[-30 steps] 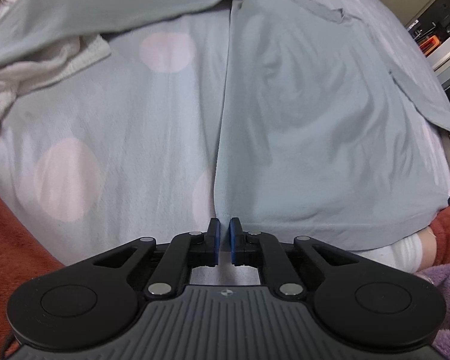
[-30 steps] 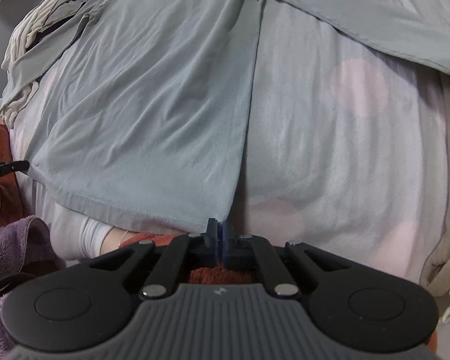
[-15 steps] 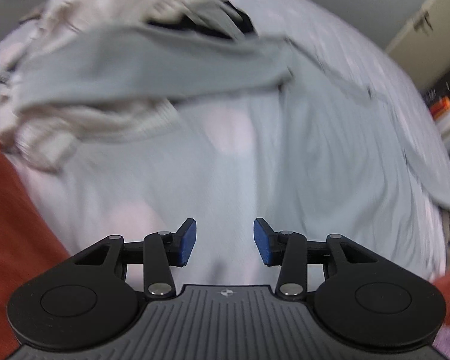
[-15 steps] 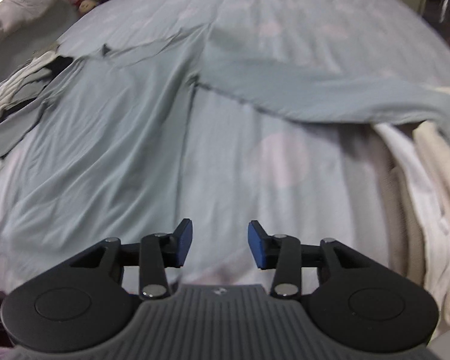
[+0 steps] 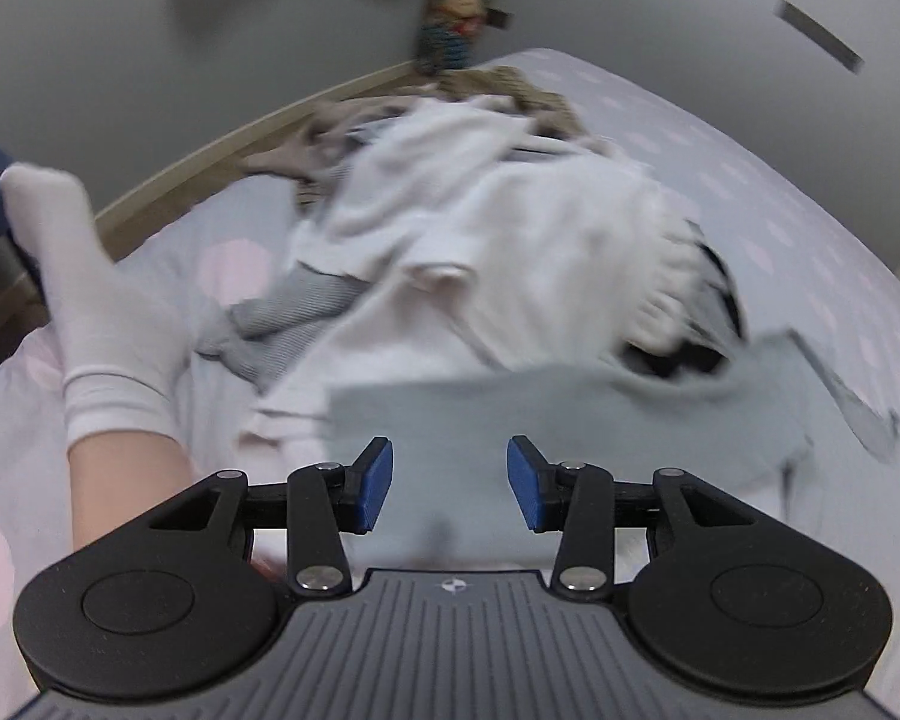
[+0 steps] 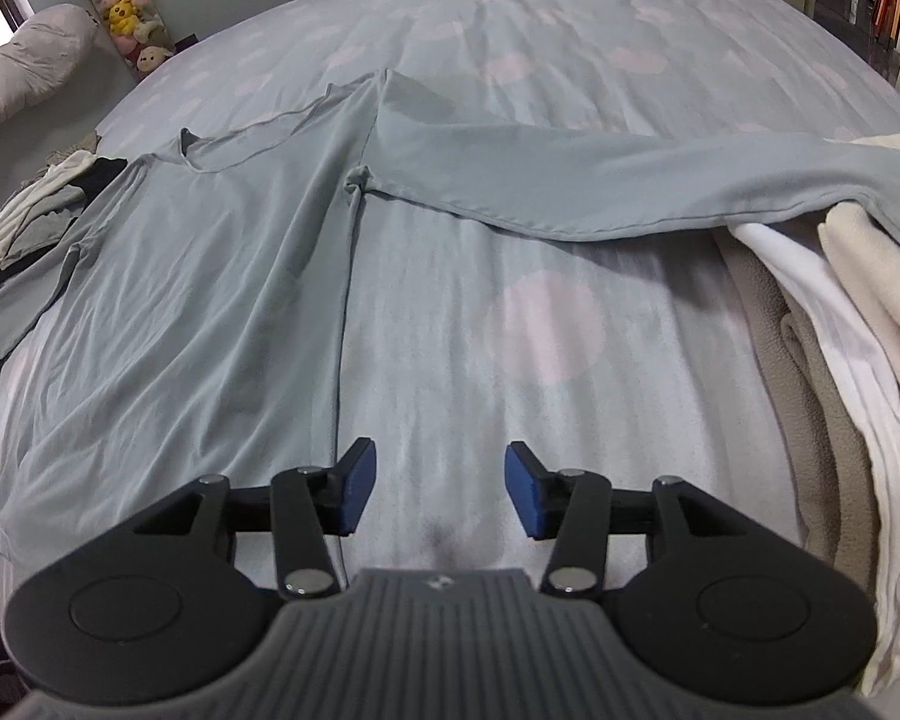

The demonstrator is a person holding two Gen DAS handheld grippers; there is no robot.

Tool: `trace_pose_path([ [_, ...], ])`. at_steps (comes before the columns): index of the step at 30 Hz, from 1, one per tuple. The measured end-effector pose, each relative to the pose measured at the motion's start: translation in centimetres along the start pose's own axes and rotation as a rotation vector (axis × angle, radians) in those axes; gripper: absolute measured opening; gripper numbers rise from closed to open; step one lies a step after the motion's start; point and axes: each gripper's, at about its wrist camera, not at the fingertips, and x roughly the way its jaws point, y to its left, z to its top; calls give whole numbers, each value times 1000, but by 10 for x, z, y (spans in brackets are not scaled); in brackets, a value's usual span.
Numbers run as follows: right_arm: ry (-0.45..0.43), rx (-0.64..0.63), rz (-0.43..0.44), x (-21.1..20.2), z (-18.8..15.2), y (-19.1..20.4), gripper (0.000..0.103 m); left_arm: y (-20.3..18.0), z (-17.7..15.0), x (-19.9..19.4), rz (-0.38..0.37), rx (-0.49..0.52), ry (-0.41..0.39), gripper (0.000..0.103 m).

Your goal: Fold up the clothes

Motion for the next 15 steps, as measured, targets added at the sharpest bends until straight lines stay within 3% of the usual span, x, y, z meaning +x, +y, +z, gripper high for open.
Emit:
trace_pose_path([
  [9, 44, -13, -21, 10, 1, 2, 52, 31, 9, 55, 37, -52, 15, 40],
  [15, 64, -4, -18, 16, 3, 1, 52, 34, 4, 65, 49, -77, 25, 40],
])
